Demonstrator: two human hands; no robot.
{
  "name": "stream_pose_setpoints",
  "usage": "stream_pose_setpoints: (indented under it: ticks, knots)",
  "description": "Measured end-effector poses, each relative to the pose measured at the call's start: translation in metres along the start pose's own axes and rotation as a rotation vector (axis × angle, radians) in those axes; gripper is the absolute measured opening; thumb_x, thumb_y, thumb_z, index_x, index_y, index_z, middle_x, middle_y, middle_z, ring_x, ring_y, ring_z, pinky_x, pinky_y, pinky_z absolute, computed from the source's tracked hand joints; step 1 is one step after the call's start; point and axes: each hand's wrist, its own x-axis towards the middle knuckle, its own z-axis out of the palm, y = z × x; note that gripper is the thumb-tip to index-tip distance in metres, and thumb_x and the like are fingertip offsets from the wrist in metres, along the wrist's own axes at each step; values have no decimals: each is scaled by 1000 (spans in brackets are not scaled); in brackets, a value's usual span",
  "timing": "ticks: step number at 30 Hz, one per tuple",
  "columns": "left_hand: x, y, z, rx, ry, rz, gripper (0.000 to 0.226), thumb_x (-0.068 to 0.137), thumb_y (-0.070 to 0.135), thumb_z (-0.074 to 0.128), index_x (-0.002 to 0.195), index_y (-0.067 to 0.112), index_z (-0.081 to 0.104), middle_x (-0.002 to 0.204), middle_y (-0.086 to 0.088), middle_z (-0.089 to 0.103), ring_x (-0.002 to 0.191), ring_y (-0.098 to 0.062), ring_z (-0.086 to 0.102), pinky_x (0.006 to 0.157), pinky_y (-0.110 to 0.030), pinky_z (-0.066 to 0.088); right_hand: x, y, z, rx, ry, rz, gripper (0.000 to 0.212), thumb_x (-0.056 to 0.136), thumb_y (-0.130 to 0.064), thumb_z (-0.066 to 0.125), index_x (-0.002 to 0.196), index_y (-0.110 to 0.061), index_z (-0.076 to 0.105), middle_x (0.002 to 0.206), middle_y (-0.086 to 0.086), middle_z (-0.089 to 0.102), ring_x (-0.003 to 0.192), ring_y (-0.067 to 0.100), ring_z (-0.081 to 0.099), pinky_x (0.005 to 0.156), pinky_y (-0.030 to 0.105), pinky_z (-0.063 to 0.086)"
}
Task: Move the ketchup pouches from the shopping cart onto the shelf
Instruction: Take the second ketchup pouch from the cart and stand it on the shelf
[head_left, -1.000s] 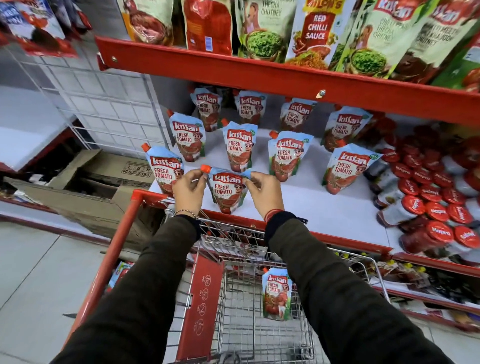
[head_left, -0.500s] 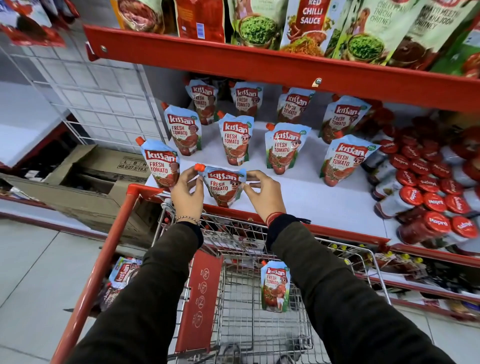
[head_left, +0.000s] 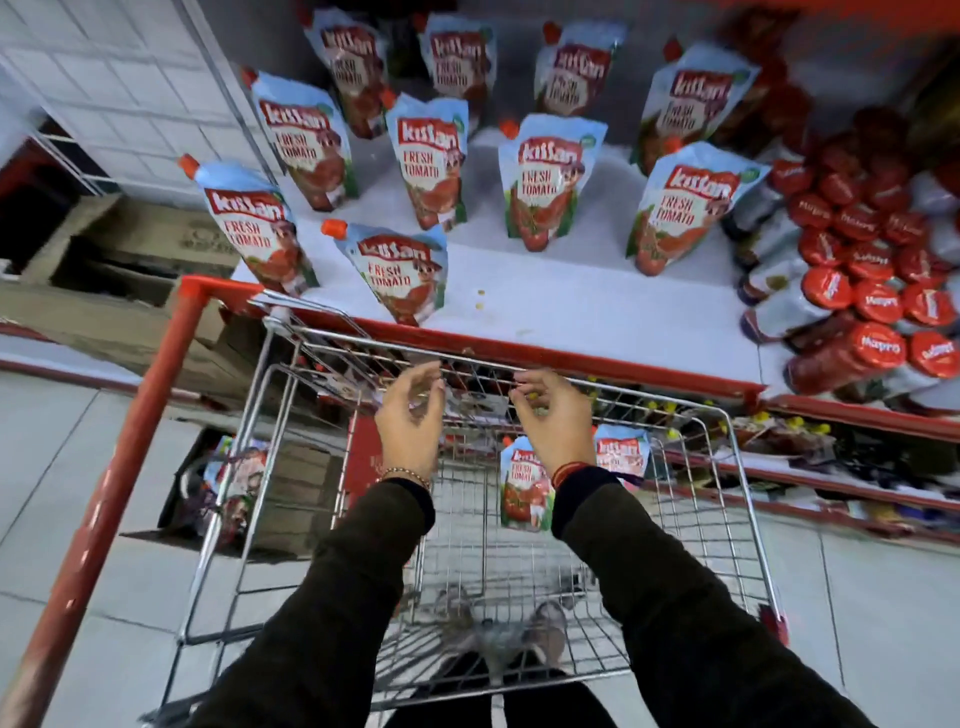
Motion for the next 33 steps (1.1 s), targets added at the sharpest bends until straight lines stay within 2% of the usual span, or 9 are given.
stream_pose_setpoints:
  ticks: [4,9,11,13,15,19,24,28,33]
  knots:
    - [-31,-46,27,71,-126,-101,21,93,13,63,108,27,67,107,-1,74,98,-15,69,86,-24,55,-20,65,0,-63,-41,161,18,91,-22,66,109,-20,68,105,-1,73,86,12,66,83,34,58]
    - [-55,-107,57,200,-263,-263,18,94,9,60,108,20,67,98,-1,69,96,-24,67,72,-5,54,-32,142,10,-74,-113,362,23,91,-24,68,110,-12,69,107,8,74,87,18,66,87,37,57]
    - [-56,-128,70,298,-307,-291,23,95,11,59,117,13,66,102,-15,72,86,-27,67,76,-18,60,-31,169,18,-122,-125,398,24,92,-23,67,112,-9,70,107,12,74,83,19,66,78,21,50]
    - [-54,-148,83,393,-328,-266,27,95,10,58,120,10,66,109,-15,72,74,-13,61,66,-2,52,-25,190,26,-216,-120,399,23,94,-18,63,112,-5,70,103,18,74,78,23,64,58,7,35]
    - [-49,-168,99,468,-354,-264,29,95,8,56,122,10,65,119,-10,70,86,-11,61,62,2,44,-16,211,36,-266,-135,441,26,97,-17,58,112,-1,70,101,23,73,79,25,65,55,14,37]
    - [-36,-201,127,555,-429,-377,34,95,7,52,128,7,61,128,-17,66,111,-34,66,96,-38,55,3,243,55,-327,-199,539,30,102,-13,46,116,4,65,112,28,69,103,36,67,81,36,51]
    - [-26,-229,150,648,-485,-500,38,97,13,51,134,4,58,125,-21,68,111,-36,64,93,-38,49,12,262,76,-258,-307,505,52,105,-21,28,130,24,40,131,44,48,125,49,50,72,23,51]
    - [-28,-241,155,640,-502,-599,31,98,19,53,115,1,71,121,-21,71,115,-35,63,92,-34,48,4,274,84,-217,-149,611,27,99,-13,50,109,6,66,113,24,71,104,36,68,80,27,49]
    - [-31,-248,151,361,-354,-819,32,95,17,60,120,-1,68,127,-22,68,120,-38,63,103,-48,53,4,271,84,-126,-115,617,21,96,-12,57,108,3,66,111,21,72,104,34,68,90,34,52]
